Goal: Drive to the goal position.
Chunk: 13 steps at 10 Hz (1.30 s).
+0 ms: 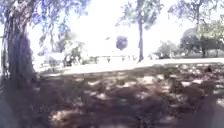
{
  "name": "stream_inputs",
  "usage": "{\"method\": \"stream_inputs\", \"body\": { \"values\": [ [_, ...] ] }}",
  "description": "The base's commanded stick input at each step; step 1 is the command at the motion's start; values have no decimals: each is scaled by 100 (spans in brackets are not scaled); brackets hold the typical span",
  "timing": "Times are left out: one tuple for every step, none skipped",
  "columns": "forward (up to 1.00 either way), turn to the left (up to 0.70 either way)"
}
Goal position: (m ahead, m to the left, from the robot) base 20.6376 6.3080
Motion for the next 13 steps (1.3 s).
{"method": "stream_inputs", "body": {
  "values": [
    [70,0],
    [70,0],
    [70,0],
    [70,0],
    [70,0],
    [70,0],
    [70,0],
    [70,0],
    [70,0],
    [70,0],
    [70,0],
    [70,0],
    [70,0]
  ]
}}
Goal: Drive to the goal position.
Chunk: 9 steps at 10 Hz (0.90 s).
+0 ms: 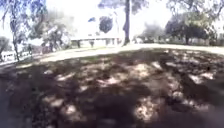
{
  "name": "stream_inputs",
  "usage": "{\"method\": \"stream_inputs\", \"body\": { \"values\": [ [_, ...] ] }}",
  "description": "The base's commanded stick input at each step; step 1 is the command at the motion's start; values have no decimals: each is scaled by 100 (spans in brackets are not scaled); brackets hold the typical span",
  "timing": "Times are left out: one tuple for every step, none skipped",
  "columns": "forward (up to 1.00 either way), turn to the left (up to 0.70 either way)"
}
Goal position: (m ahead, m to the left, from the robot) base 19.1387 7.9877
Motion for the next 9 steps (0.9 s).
{"method": "stream_inputs", "body": {
  "values": [
    [70,0],
    [70,0],
    [70,0],
    [70,0],
    [70,0],
    [70,0],
    [70,0],
    [70,0],
    [70,0]
  ]
}}
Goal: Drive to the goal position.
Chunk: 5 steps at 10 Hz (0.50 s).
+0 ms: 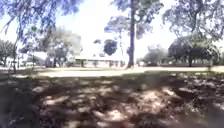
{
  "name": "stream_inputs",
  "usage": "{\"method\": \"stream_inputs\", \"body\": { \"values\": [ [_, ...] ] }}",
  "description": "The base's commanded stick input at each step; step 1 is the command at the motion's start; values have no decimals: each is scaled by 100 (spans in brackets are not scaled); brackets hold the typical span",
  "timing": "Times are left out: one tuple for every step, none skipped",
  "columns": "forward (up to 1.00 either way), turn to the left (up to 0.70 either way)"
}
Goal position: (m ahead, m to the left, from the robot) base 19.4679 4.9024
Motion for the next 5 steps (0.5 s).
{"method": "stream_inputs", "body": {
  "values": [
    [70,0],
    [70,0],
    [70,0],
    [70,0],
    [70,0]
  ]
}}
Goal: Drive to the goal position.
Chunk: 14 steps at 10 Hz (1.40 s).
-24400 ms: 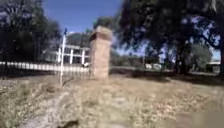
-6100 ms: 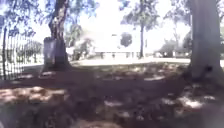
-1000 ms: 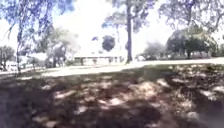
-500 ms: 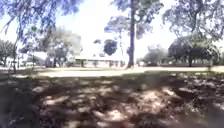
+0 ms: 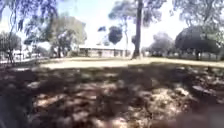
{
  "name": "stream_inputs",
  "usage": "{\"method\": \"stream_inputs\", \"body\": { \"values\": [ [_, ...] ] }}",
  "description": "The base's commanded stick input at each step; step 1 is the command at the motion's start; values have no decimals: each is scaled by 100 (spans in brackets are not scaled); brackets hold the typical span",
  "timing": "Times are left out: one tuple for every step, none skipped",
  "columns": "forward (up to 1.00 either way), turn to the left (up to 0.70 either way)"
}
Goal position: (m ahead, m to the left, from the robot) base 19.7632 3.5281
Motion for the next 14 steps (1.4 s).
{"method": "stream_inputs", "body": {
  "values": [
    [70,0],
    [70,0],
    [70,0],
    [70,10],
    [70,27],
    [70,35],
    [70,18],
    [70,0],
    [70,0],
    [70,0],
    [70,0],
    [70,0],
    [70,0],
    [70,0]
  ]
}}
